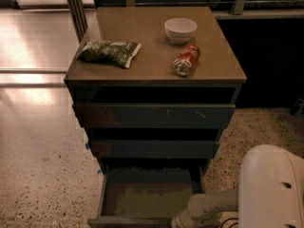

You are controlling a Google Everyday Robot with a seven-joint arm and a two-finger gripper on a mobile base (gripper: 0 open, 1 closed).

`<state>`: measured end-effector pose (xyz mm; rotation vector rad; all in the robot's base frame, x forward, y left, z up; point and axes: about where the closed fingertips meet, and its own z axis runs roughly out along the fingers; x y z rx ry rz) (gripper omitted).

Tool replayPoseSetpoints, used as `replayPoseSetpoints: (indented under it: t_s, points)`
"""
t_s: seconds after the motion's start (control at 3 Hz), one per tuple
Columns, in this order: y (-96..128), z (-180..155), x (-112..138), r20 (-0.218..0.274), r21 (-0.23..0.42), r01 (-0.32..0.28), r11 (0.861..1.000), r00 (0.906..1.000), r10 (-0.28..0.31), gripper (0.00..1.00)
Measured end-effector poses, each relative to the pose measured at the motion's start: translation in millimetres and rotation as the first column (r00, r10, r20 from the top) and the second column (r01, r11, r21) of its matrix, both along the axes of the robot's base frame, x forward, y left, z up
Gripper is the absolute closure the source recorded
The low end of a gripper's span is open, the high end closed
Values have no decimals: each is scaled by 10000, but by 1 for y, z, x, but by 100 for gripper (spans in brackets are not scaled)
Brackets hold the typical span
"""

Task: Open bottom drawer

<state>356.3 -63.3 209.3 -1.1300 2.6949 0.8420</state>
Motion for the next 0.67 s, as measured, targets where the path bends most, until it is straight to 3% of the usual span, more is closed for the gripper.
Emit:
replayPoseSetpoints:
  t_s: [0.33, 0.67]
  points:
    - [2, 1, -15, -451, 150, -43, 9999, 9990, 50, 0]
    - [2, 1, -15, -451, 150, -43, 9999, 9990, 50, 0]
